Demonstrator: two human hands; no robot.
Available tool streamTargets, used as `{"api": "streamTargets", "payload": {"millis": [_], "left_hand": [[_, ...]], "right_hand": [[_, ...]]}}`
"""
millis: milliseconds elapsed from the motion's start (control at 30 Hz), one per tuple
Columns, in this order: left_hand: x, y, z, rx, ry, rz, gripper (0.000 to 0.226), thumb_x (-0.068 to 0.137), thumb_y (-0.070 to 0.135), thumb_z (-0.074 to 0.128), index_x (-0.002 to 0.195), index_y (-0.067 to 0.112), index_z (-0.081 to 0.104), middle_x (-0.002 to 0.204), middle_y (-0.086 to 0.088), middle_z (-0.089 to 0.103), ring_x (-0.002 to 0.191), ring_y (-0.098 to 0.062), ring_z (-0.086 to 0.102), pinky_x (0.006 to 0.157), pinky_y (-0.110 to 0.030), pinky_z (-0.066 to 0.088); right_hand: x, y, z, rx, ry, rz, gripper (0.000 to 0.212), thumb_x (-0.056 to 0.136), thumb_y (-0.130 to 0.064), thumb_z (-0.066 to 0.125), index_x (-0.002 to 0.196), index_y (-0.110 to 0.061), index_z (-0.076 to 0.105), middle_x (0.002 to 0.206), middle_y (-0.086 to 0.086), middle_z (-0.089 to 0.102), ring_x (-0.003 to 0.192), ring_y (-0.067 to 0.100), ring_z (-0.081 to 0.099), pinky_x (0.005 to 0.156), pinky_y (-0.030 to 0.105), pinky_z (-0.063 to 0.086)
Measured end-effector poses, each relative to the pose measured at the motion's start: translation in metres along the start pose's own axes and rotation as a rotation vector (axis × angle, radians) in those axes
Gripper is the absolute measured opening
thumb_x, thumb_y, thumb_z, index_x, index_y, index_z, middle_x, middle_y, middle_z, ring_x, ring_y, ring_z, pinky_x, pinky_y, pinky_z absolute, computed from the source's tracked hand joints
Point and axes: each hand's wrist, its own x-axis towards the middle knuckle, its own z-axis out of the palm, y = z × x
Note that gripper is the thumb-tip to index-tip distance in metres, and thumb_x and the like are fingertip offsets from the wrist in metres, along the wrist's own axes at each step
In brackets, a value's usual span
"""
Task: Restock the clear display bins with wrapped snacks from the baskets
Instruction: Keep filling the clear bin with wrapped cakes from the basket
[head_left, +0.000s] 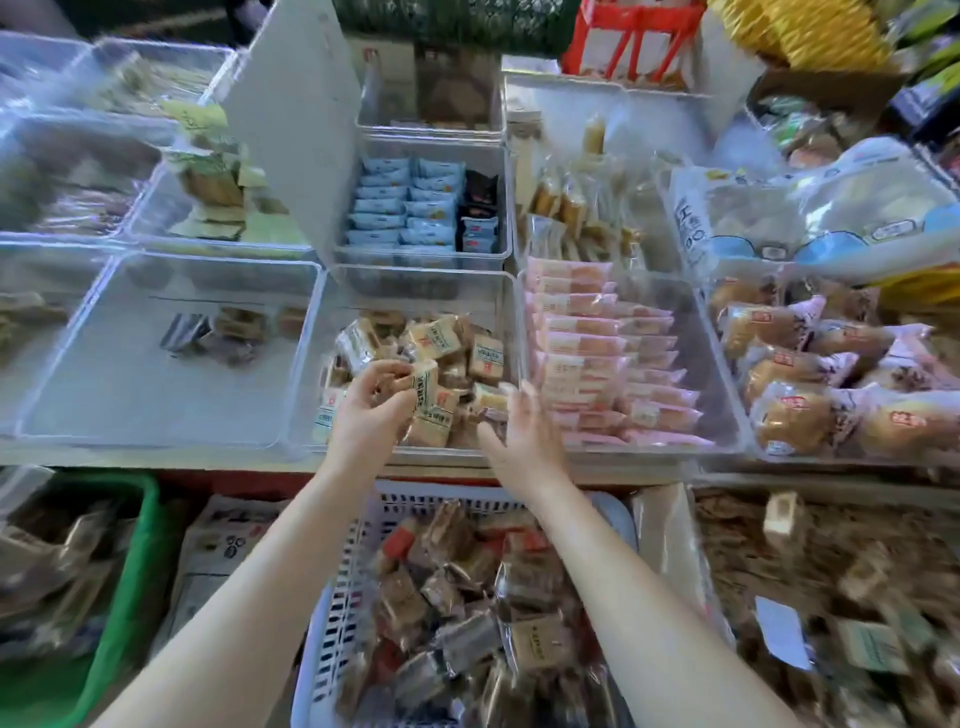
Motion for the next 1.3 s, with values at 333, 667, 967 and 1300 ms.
{"api": "streamTargets", "payload": {"millis": [333,667,967,1300], "left_hand": [[0.083,-0.007,0.02,0.456,-0.198,0.216,0.055,0.093,0.028,0.06,0.145,0.025,0.043,0.148,-0.001,0.037,0.132,-0.017,0.04,0.111,-0.035,0.035],[0.043,-0.027,0.02,0.852,-0.228,0.308,0.039,0.096,0.03,0.055,0.134,0.025,0.058,0.144,-0.004,0.048,0.136,-0.024,0.036,0.112,-0.043,0.031],[-0.064,-0.017,0.124,0.729,-0.494,0.232,0.018,0.097,0.027,0.056,0.11,0.025,0.068,0.106,0.006,0.068,0.091,-0.011,0.063,0.08,-0.033,0.053],[-0.153,-0.053,0.307,0.84,-0.76,0.104,0.019,0.101,0.029,0.052,0.115,0.027,0.065,0.101,0.006,0.067,0.085,-0.013,0.064,0.066,-0.026,0.048]], "right_hand": [[0.01,0.001,0.028,-0.319,-0.028,0.006,0.064,0.101,-0.053,0.032,0.157,-0.03,0.01,0.166,0.006,-0.013,0.152,0.033,0.002,0.121,0.055,0.005],[0.01,0.01,0.009,-0.056,-0.055,0.002,0.069,0.097,-0.043,0.049,0.157,-0.029,0.016,0.167,-0.001,0.007,0.152,0.02,0.009,0.123,0.052,0.011],[-0.128,0.136,-0.031,0.146,0.343,0.19,0.024,0.089,-0.017,0.058,0.109,-0.011,0.069,0.115,0.008,0.059,0.11,0.028,0.054,0.095,0.04,0.044],[-0.214,0.355,-0.112,-0.032,0.217,0.767,0.061,0.09,-0.016,0.062,0.146,-0.02,0.039,0.147,0.015,0.034,0.133,0.036,0.036,0.105,0.043,0.038]]}}
